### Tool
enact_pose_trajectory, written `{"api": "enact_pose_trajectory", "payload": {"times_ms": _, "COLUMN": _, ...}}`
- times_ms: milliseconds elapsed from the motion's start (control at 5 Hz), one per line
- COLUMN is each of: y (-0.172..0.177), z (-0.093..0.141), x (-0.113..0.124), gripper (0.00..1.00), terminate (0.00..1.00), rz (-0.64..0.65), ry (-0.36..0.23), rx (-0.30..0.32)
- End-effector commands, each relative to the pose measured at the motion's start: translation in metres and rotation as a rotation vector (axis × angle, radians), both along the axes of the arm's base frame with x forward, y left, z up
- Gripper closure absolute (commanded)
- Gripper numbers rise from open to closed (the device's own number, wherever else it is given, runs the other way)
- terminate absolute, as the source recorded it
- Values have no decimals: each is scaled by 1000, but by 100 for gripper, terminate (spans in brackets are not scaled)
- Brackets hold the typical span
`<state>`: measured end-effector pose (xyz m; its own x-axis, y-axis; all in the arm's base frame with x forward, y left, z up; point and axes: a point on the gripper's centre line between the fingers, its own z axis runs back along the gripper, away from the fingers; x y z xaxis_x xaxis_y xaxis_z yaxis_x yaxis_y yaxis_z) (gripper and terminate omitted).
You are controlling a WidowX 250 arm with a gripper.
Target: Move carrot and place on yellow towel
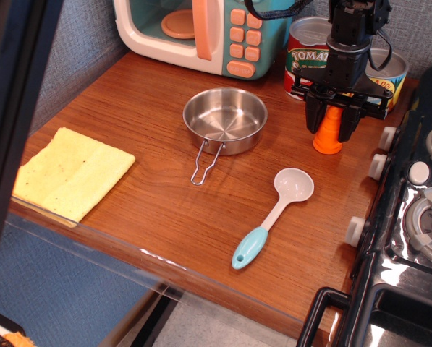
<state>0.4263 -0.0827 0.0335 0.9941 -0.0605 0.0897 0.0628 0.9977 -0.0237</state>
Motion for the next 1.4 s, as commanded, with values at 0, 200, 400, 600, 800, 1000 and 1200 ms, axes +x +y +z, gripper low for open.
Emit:
{"api": "enact_pose_trajectory", "payload": {"times_ms": 0, "y": 7, "z": 73, "x": 4, "gripper": 100, "terminate": 0, "rz": 1, "ry": -144, "rx": -74}}
{"api": "enact_pose_trajectory", "payload": {"times_ms": 200, "y": 28, "z": 116, "x": -15, "gripper": 100, "terminate": 0, "rz": 29, "ry": -202, "rx": -113}}
{"api": "enact_pose_trajectory", "payload": {"times_ms": 400, "y": 65, "z": 139, "x": -49, "gripper": 100, "terminate": 0, "rz": 84, "ry": -213, "rx": -89}}
{"api": "enact_pose_trajectory", "payload": {"times_ms": 600, "y": 109, "z": 140, "x": -93, "gripper": 100, "terminate": 0, "rz": 175, "ry": -218, "rx": -34}}
{"api": "enact_pose_trajectory", "payload": {"times_ms": 800, "y": 153, "z": 120, "x": -138, "gripper": 100, "terminate": 0, "rz": 282, "ry": -189, "rx": 36}}
{"api": "enact_pose_trajectory", "payload": {"times_ms": 1000, "y": 198, "z": 95, "x": -162, "gripper": 100, "terminate": 0, "rz": 390, "ry": -168, "rx": 8}}
{"api": "enact_pose_trajectory", "payload": {"times_ms": 1200, "y": 219, "z": 79, "x": -169, "gripper": 100, "terminate": 0, "rz": 449, "ry": -161, "rx": -29}}
